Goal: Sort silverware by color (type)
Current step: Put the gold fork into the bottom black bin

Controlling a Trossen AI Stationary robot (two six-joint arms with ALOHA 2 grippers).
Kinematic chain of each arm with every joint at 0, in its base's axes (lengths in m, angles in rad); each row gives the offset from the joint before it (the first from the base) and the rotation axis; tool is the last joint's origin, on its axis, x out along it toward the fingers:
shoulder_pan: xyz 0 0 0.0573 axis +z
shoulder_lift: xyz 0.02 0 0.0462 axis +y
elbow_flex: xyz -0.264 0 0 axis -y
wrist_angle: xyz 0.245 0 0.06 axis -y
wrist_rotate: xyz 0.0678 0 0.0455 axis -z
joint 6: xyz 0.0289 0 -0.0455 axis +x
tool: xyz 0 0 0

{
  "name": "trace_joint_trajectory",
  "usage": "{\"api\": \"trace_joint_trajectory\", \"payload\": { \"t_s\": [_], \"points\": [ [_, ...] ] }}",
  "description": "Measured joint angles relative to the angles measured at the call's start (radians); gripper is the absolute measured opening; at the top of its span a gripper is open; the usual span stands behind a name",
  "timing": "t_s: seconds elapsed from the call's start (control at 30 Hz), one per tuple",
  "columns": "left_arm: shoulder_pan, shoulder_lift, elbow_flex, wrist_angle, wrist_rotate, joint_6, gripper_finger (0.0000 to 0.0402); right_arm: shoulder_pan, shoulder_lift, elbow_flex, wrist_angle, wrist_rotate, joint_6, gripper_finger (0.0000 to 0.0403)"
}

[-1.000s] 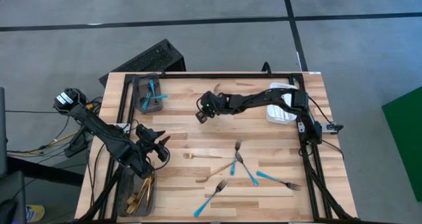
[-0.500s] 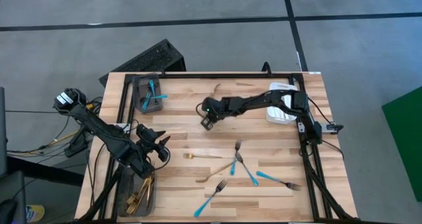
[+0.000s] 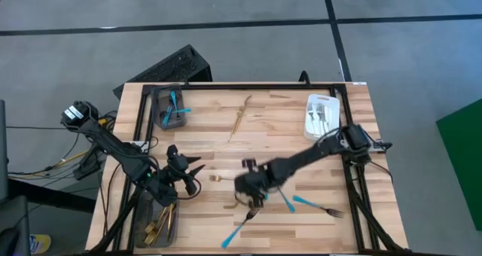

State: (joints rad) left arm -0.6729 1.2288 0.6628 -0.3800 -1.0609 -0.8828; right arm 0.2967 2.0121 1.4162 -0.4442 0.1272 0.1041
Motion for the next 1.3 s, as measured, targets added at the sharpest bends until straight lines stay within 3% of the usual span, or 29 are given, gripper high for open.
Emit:
{"api": "trace_joint_trajectory", "payload": {
  "t_s": [0.13,0.33,0.5,0.63,0.87,1.1,1.3],
  "points": [
    [0.018,0.0,0.0,0.054,0.011,0.055,0.0137,0.075,0.004,0.0,0.0,-0.001,-0.05,0.0099],
    [0.039,0.0,0.0,0.059,0.029,0.063,0.0138,0.072,0.005,-0.018,0.013,-0.006,-0.053,0.0099],
    [0.053,0.0,0.0,0.058,0.072,0.064,0.0138,0.029,0.005,-0.091,0.076,-0.141,-0.058,0.0099],
    [0.053,0.0,0.0,0.057,0.079,0.064,0.0138,0.018,0.003,-0.153,0.13,-0.178,-0.051,0.0099],
    [0.071,0.0,0.0,0.056,0.07,0.064,0.0138,0.014,-0.001,-0.195,0.153,-0.063,-0.019,0.0093],
    [0.087,0.0,0.0,0.057,0.07,0.052,0.0138,0.012,-0.001,-0.197,0.215,-0.007,0.049,0.002],
    [0.086,0.0,0.0,0.057,0.07,0.051,0.0138,0.005,-0.024,-0.2,0.356,0.061,0.134,0.0029]
  ]
}}
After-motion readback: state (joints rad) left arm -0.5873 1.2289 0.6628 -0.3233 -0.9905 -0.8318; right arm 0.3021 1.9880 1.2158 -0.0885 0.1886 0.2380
